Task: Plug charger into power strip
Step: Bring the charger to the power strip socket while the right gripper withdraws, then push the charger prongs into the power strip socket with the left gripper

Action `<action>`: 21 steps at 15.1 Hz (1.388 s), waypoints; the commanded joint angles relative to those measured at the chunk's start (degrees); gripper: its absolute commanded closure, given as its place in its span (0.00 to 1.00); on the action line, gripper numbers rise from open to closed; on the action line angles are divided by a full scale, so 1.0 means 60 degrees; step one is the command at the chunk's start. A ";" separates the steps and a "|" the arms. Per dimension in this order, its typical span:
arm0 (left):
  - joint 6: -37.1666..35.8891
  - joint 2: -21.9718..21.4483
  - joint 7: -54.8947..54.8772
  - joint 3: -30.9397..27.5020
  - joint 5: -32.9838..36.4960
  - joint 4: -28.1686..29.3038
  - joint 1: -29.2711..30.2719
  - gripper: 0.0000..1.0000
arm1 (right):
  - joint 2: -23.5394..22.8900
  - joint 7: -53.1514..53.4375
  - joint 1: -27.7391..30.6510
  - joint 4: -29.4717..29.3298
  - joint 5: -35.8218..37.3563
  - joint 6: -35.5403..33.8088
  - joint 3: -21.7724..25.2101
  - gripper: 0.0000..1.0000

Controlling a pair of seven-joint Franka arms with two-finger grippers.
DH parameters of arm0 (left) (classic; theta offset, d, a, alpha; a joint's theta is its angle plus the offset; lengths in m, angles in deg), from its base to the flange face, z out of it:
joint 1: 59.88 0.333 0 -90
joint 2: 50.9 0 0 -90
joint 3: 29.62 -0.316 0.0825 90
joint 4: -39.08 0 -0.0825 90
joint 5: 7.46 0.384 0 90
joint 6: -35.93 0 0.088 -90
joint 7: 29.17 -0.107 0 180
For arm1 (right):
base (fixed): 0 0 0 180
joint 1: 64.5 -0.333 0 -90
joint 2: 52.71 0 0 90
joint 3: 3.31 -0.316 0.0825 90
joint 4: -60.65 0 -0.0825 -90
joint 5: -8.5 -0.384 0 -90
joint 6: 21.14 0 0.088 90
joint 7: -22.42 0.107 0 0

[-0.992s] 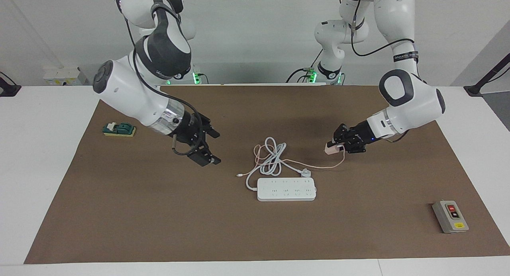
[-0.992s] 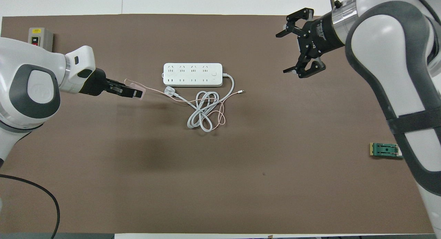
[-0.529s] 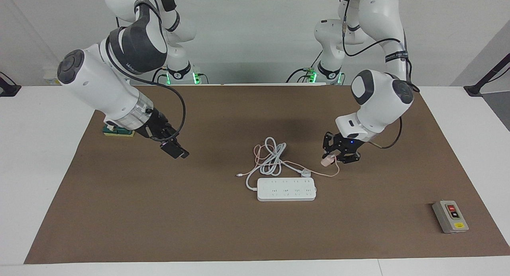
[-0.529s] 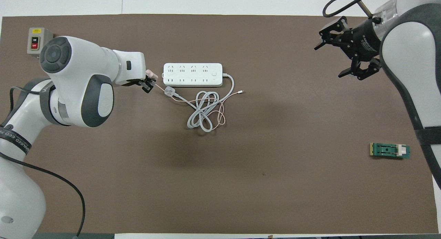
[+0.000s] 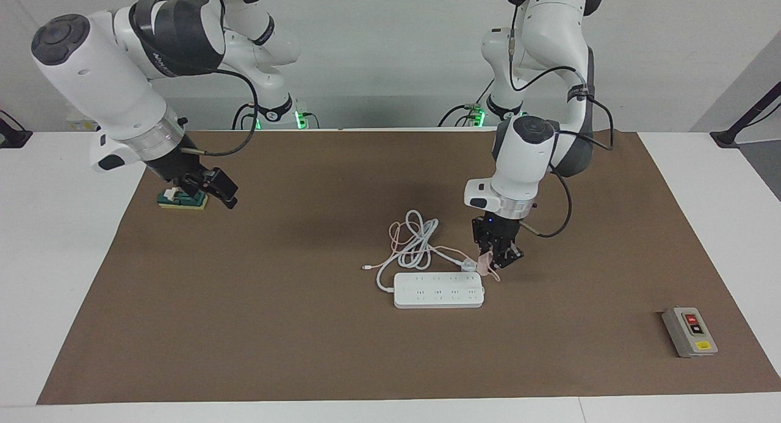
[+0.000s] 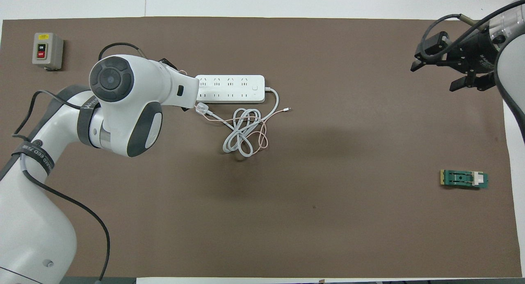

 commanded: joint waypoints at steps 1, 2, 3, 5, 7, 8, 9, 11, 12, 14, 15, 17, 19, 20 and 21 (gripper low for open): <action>0.0874 0.0544 -0.0274 -0.0107 0.1264 -0.0352 -0.0112 1.00 | 0.0633 -0.1774 0.0474 0.0598 0.0387 0.0007 -0.0118 0.00; 0.1080 0.0617 -0.0377 -0.0107 0.1413 -0.0352 -0.0083 1.00 | 0.0750 -0.2361 0.0548 0.0657 0.0504 0.0022 -0.0118 0.00; 0.1126 0.0676 -0.0436 -0.0121 0.1414 -0.0366 -0.0083 1.00 | 0.0896 -0.2932 0.0607 0.0701 0.0679 0.0022 -0.0118 0.00; 0.1126 0.0852 -0.0451 -0.0122 0.1429 -0.0483 -0.0024 1.00 | 0.1408 -0.3653 0.0622 0.1095 0.1002 0.0022 -0.0118 0.00; 0.1199 0.1129 -0.0509 -0.0136 0.1501 -0.0614 0.0034 1.00 | 0.2241 -0.3729 0.0521 0.1942 0.1004 0.0022 0.0115 0.00; 0.1156 0.1174 -0.0582 -0.0107 0.1531 -0.0659 0.0005 1.00 | 0.2593 -0.3743 0.0447 0.2309 0.1018 0.0022 0.0232 0.00; 0.1068 0.1175 -0.0597 -0.0078 0.1517 -0.0573 -0.0082 1.00 | 0.2887 -0.3744 0.0417 0.2661 0.1018 0.0022 0.0292 0.00; 0.0951 0.1131 -0.0728 -0.0049 0.1502 -0.0440 -0.0156 1.00 | 0.3255 -0.3729 0.0402 0.3249 0.1018 0.0066 0.0292 0.00; 0.0834 0.1116 -0.0802 -0.0019 0.1488 -0.0440 -0.0199 1.00 | 0.3256 -0.3758 0.0417 0.3309 0.1018 0.0124 0.0292 0.00; 0.0658 0.1087 -0.0846 0.0215 0.1487 -0.0396 -0.0156 1.00 | 0.3169 -0.3802 0.0417 0.3208 0.1091 0.0314 0.0292 0.00; 0.0570 0.1087 -0.0919 0.0230 0.1473 -0.0367 -0.0156 1.00 | 0.3110 -0.3933 0.0417 0.3105 0.1207 0.0431 0.0263 0.00; 0.0467 0.1072 -0.1313 0.0303 0.1429 -0.0352 -0.0098 1.00 | 0.3007 -0.4197 0.0417 0.2944 0.1223 0.0811 0.0263 0.00; 0.0467 0.1058 -0.1520 0.0419 0.1327 -0.0148 0.0121 1.00 | 0.3007 -0.4256 0.0417 0.3001 0.1238 0.1119 0.0248 0.00; 0.0467 0.1058 -0.1593 0.0609 0.1152 -0.0089 0.0340 1.00 | 0.2993 -0.4155 0.0402 0.3031 0.1252 0.1353 0.0234 0.00; 0.0409 0.1043 -0.1927 0.0930 0.1049 -0.0088 0.0690 1.00 | 0.2993 -0.4096 0.0402 0.3031 0.1238 0.1413 0.0234 0.00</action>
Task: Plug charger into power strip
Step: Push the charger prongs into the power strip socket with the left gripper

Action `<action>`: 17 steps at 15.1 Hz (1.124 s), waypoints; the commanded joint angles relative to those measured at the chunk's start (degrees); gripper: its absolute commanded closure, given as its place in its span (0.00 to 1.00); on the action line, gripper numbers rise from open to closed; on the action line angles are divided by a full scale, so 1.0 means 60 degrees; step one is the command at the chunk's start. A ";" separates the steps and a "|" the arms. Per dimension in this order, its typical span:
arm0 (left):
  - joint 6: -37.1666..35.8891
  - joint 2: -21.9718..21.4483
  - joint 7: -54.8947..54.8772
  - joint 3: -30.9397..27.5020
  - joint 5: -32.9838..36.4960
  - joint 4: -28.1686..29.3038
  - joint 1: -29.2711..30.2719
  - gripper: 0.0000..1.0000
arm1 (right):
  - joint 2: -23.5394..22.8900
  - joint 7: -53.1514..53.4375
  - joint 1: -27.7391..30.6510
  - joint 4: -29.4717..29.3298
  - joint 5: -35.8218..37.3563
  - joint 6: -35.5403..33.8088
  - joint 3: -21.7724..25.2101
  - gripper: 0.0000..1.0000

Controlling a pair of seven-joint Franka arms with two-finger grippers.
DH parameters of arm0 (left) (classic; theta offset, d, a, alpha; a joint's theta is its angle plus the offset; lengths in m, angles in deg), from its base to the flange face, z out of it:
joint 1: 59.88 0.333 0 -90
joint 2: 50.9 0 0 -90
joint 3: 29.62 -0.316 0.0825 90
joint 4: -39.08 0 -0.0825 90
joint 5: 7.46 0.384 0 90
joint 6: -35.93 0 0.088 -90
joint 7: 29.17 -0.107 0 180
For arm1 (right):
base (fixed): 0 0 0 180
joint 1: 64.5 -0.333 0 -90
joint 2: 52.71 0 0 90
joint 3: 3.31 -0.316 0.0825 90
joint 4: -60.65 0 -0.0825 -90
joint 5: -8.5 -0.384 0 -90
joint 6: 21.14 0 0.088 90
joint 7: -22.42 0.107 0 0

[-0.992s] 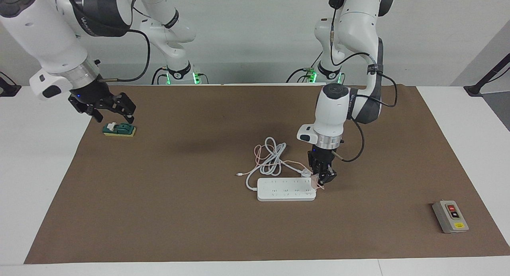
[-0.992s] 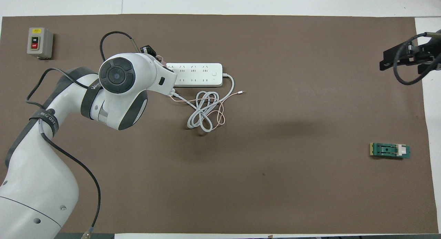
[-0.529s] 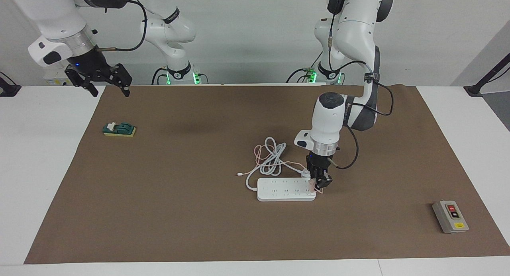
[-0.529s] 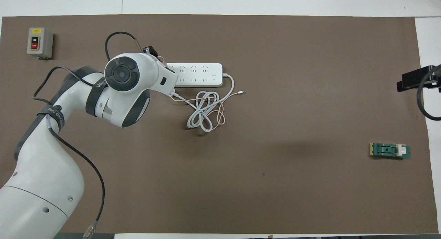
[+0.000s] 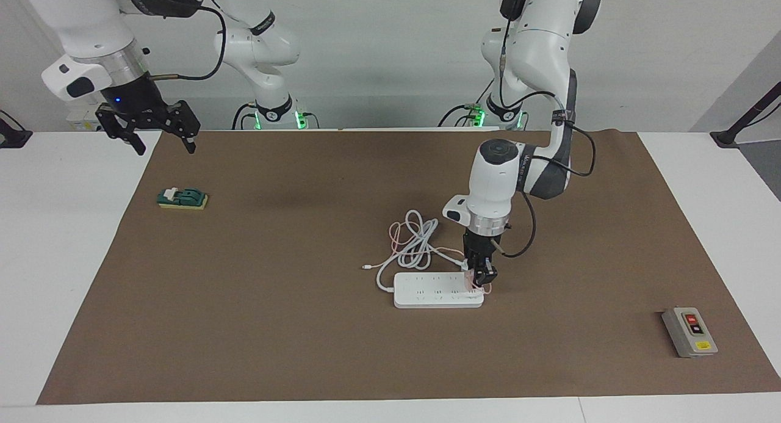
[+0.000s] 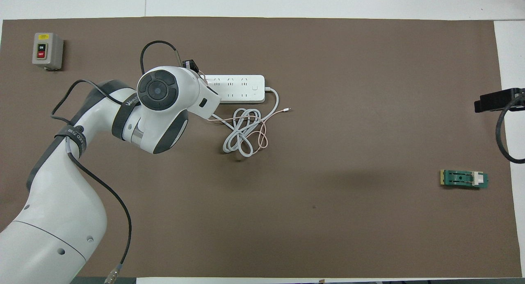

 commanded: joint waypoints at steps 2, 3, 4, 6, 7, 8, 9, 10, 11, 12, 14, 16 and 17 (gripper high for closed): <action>-0.0602 0.0032 -0.1301 0.1338 -0.0940 0.0256 0.1516 1.00 | 0.0015 0.0026 -0.0095 0.0100 0.0215 0.0130 0.0047 0.00; -0.0719 0.0033 -0.1478 0.1573 -0.1306 0.0256 0.1796 1.00 | 0.0015 -0.0032 -0.0080 0.0100 0.0215 -0.0147 0.0047 0.00; -0.0894 0.0033 -0.1566 0.1750 -0.1600 0.0256 0.2016 1.00 | 0.0029 -0.0062 -0.0080 0.0100 0.0215 -0.0483 0.0032 0.00; -0.0911 0.0033 -0.1713 0.1825 -0.1691 0.0271 0.2077 1.00 | 0.0029 -0.0077 -0.0080 0.0071 0.0229 -0.0866 0.0032 0.00; -0.0911 0.0033 -0.1743 0.1825 -0.1705 0.0271 0.2092 1.00 | 0.0029 -0.0091 -0.0080 0.0057 0.0316 -0.1042 0.0018 0.00; -0.0911 0.0033 -0.1758 0.1825 -0.1705 0.0271 0.2092 1.00 | 0.0044 -0.0091 -0.0080 0.0042 0.0462 -0.1188 -0.0012 0.00; -0.0867 0.0033 -0.1787 0.1839 -0.1720 0.0300 0.2077 1.00 | 0.0044 -0.0091 -0.0080 0.0013 0.0522 -0.1262 -0.0041 0.00; -0.0823 0.0033 -0.1787 0.1839 -0.1720 0.0314 0.2077 1.00 | 0.0044 -0.0120 -0.0080 0.0012 0.0537 -0.1292 -0.0056 0.00; -0.0808 0.0033 -0.1787 0.1839 -0.1720 0.0315 0.2077 1.00 | 0.0044 -0.0179 -0.0080 0.0012 0.0537 -0.1321 -0.0056 0.00; -0.0823 0.0033 -0.1787 0.1854 -0.1778 0.0315 0.2077 1.00 | 0.0044 -0.0252 -0.0080 0.0012 0.0537 -0.1322 -0.0056 0.00; -0.0823 0.0033 -0.1787 0.1927 -0.1939 0.0315 0.2077 1.00 | 0.0073 -0.0282 -0.0080 0.0012 0.0537 -0.1336 -0.0056 0.00; -0.0866 0.0033 -0.1889 0.1957 -0.1940 0.0315 0.2092 1.00 | 0.0102 -0.0267 -0.0080 0.0027 0.0493 -0.1366 -0.0056 0.00; -0.0867 0.0033 -0.1918 0.1971 -0.1954 0.0315 0.2077 1.00 | 0.0102 -0.0267 -0.0080 0.0027 0.0449 -0.1351 -0.0056 0.00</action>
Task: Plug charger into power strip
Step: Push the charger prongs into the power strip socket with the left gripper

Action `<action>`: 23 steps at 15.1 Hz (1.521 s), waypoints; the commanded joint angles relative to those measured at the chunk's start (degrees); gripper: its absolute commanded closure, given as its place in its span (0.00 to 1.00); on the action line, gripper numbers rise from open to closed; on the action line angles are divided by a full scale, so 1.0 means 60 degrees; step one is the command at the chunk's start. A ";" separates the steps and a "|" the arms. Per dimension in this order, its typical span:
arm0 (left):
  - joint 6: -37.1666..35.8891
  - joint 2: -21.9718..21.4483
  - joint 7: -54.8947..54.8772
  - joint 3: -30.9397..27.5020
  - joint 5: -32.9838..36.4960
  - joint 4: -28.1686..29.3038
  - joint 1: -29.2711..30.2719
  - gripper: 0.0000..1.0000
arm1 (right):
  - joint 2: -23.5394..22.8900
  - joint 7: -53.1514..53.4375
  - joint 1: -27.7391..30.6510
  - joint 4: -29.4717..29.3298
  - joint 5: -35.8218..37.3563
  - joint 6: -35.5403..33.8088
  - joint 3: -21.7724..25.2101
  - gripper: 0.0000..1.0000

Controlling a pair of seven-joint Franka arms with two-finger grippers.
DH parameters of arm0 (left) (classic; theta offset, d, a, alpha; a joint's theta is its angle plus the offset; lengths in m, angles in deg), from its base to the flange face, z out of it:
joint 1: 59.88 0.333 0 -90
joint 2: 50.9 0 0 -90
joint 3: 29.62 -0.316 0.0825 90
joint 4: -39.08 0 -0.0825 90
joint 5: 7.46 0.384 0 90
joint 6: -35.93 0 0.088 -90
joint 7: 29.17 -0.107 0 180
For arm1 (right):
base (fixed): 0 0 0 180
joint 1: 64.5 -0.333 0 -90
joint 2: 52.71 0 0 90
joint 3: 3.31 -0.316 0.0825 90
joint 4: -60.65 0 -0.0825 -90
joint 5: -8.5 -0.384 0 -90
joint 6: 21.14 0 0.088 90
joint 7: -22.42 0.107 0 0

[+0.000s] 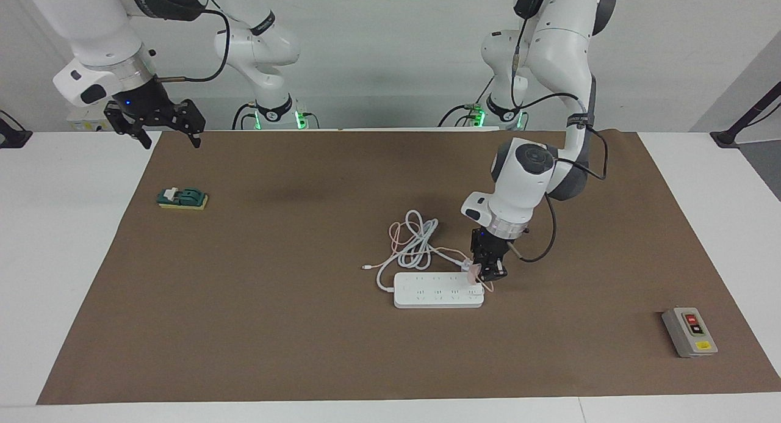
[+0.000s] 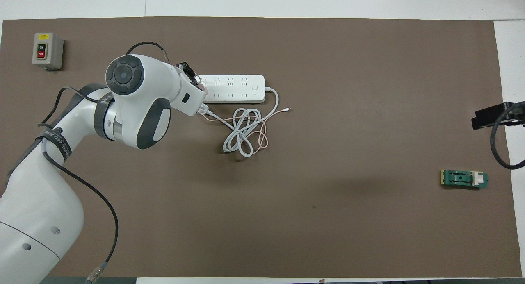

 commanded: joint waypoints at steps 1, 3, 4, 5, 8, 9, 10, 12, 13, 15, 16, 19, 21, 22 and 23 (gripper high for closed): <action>-0.0135 0.0068 -0.0324 0.0105 -0.0226 0.0335 0.0068 1.00 | 0.0104 -0.0241 -0.0020 0.0023 0.0071 -0.0153 -0.0014 0.00; -0.0149 0.0068 -0.0324 0.0163 -0.0226 0.0380 0.0068 1.00 | 0.0118 -0.0241 -0.0020 0.0023 0.0042 -0.0167 -0.0029 0.00; -0.0164 0.0068 -0.0353 0.0163 -0.0226 0.0380 0.0068 1.00 | 0.0119 -0.0255 -0.0020 0.0023 0.0027 -0.0167 -0.0029 0.00; -0.0164 0.0054 -0.0440 0.0149 -0.0226 0.0380 0.0068 1.00 | 0.0119 -0.0255 -0.0020 0.0037 0.0027 -0.0167 -0.0014 0.00; -0.0237 0.0039 -0.0558 0.0120 -0.0226 0.0351 0.0156 1.00 | 0.0119 -0.0241 -0.0005 0.0037 0.0041 -0.0153 -0.0014 0.00; -0.0252 0.0039 -0.0602 0.0120 -0.0226 0.0350 0.0171 1.00 | 0.0119 -0.0226 -0.0005 0.0037 0.0027 -0.0167 -0.0014 0.00; -0.0339 0.0039 -0.0602 0.0105 -0.0226 0.0336 0.0185 1.00 | 0.0119 -0.0183 -0.0020 0.0037 0.0027 -0.0167 -0.0014 0.00; -0.0646 0.0025 -0.0617 0.0090 -0.0211 0.0234 0.0200 1.00 | 0.0119 -0.0153 -0.0020 0.0052 0.0027 -0.0138 -0.0014 0.00; -0.0793 0.0010 -0.0617 0.0076 -0.0197 0.0146 0.0200 1.00 | 0.0119 -0.0153 -0.0020 0.0037 0.0027 -0.0152 -0.0029 0.00; -0.0882 0.0010 -0.0661 0.0076 -0.0196 0.0101 0.0229 1.00 | 0.0133 -0.0153 -0.0020 0.0052 0.0027 -0.0153 -0.0014 0.00; -0.0780 0.0010 -0.0661 0.0076 -0.0211 0.0159 0.0201 1.00 | 0.0133 -0.0153 -0.0020 0.0052 0.0027 -0.0153 -0.0029 0.00; -0.0517 0.0024 -0.0632 0.0076 -0.0197 0.0204 0.0098 1.00 | 0.0133 -0.0167 -0.0020 0.0052 0.0027 -0.0167 -0.0014 0.00; -0.0253 0.0025 -0.0661 0.0076 -0.0138 0.0291 0.0083 1.00 | 0.0133 -0.0167 -0.0020 0.0052 0.0027 -0.0167 -0.0029 0.00; -0.0165 0.0025 -0.0661 0.0076 -0.0109 0.0364 0.0069 1.00 | 0.0133 -0.0167 -0.0020 0.0052 0.0027 -0.0167 -0.0014 0.00; -0.0121 0.0025 -0.0661 0.0076 -0.0051 0.0365 0.0054 1.00 | 0.0133 -0.0167 -0.0020 0.0052 0.0027 -0.0167 -0.0014 0.00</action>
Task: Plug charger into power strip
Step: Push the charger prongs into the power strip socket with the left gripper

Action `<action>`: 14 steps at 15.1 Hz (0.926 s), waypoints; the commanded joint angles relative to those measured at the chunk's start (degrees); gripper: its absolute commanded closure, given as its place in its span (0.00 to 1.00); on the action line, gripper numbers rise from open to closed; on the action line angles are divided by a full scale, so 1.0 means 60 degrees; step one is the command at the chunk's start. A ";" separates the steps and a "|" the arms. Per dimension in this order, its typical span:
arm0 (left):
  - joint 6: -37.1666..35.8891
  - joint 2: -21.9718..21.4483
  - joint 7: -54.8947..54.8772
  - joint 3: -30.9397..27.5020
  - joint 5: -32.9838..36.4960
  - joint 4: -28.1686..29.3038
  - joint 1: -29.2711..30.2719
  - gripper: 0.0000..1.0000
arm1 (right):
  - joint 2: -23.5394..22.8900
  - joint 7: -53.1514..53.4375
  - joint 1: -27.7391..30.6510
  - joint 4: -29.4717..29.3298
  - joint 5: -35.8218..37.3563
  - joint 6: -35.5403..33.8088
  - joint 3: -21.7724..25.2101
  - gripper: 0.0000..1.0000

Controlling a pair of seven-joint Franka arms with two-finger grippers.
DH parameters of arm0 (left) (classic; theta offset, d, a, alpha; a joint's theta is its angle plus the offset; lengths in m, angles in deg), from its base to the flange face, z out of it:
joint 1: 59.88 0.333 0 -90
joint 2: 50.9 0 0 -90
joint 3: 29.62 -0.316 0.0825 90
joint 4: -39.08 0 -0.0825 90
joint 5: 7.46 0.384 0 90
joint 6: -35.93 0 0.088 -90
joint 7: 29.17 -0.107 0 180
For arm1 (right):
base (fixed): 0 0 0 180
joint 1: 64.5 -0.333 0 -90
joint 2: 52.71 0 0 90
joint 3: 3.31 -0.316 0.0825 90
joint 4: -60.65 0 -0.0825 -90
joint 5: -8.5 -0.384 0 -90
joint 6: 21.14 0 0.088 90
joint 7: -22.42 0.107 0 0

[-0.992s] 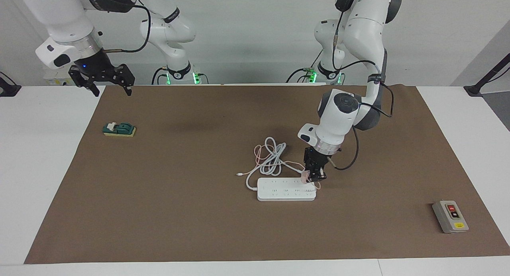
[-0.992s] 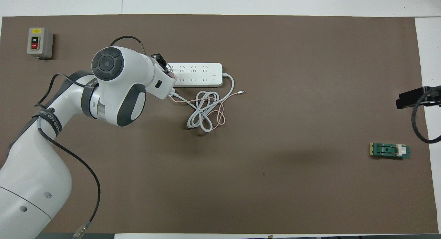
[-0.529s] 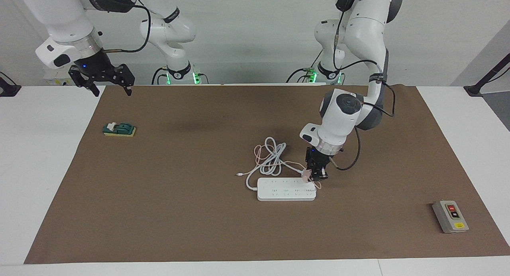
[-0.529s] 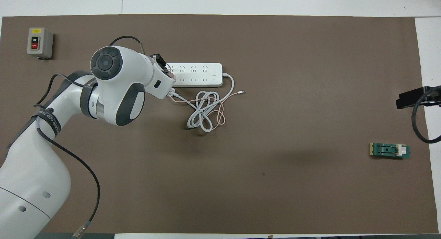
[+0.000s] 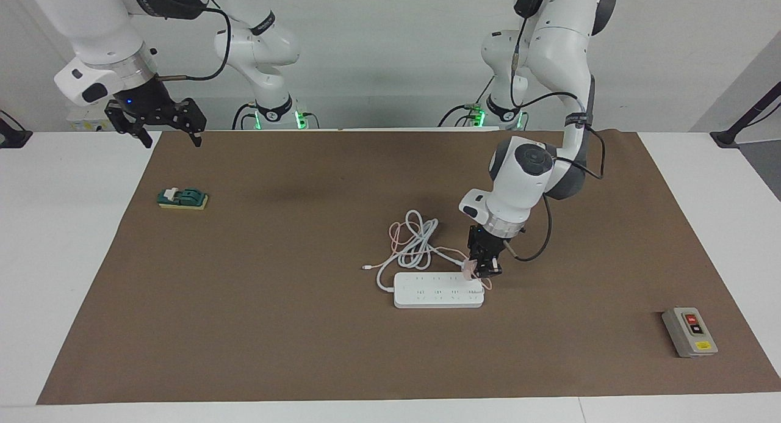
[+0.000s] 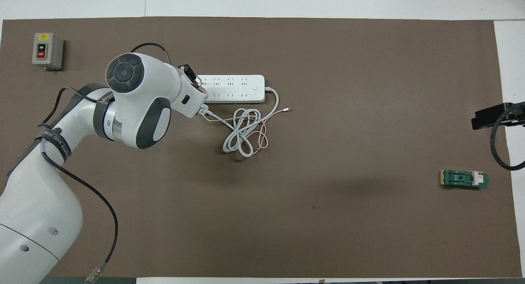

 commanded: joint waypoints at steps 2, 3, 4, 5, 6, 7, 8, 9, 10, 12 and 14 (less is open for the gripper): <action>0.0137 0.0069 -0.0156 -0.0011 0.0540 0.0349 -0.0113 1.00 | 0.0117 -0.0167 -0.0015 0.0052 0.0027 -0.0160 0.0007 0.00; 0.0137 0.0098 -0.0156 -0.0011 0.0804 0.0349 -0.0113 1.00 | 0.0117 -0.0167 -0.0015 0.0052 0.0027 -0.0160 0.0007 0.00; 0.0079 0.0127 -0.0170 -0.0011 0.0865 0.0320 -0.0113 1.00 | 0.0117 -0.0167 -0.0015 0.0052 0.0027 -0.0160 0.0007 0.00; -0.0052 0.0186 -0.0228 -0.0011 0.0880 0.0233 -0.0055 1.00 | 0.0117 -0.0167 -0.0015 0.0052 0.0027 -0.0160 -0.0008 0.00; -0.0242 0.0302 -0.0301 -0.0011 0.0880 0.0087 -0.0026 1.00 | 0.0117 -0.0167 -0.0015 0.0052 0.0027 -0.0160 0.0007 0.00; -0.0418 0.0434 -0.0317 -0.0011 0.0880 -0.0060 0.0004 1.00 | 0.0117 -0.0167 -0.0015 0.0052 0.0027 -0.0160 -0.0008 0.00; -0.0608 0.0537 -0.0317 0.0004 0.0895 -0.0293 0.0033 1.00 | 0.0117 -0.0167 -0.0015 0.0052 0.0027 -0.0160 -0.0008 0.00; -0.0856 0.0668 -0.0375 -0.0011 0.0895 -0.0644 0.0004 1.00 | 0.0117 -0.0167 -0.0015 0.0052 0.0027 -0.0160 -0.0008 0.00; -0.1062 0.0829 -0.0390 0.0004 0.0895 -0.0879 0.0019 1.00 | 0.0117 -0.0167 -0.0015 0.0052 0.0027 -0.0146 -0.0008 0.00; -0.1544 0.1253 -0.0405 0.0019 0.0895 -0.1464 0.0033 1.00 | 0.0117 -0.0167 -0.0015 0.0052 0.0027 -0.0146 -0.0008 0.00; -0.1722 0.1547 -0.0507 0.0062 0.0793 -0.1701 0.0062 1.00 | 0.0117 -0.0167 -0.0015 0.0052 0.0027 -0.0146 0.0007 0.00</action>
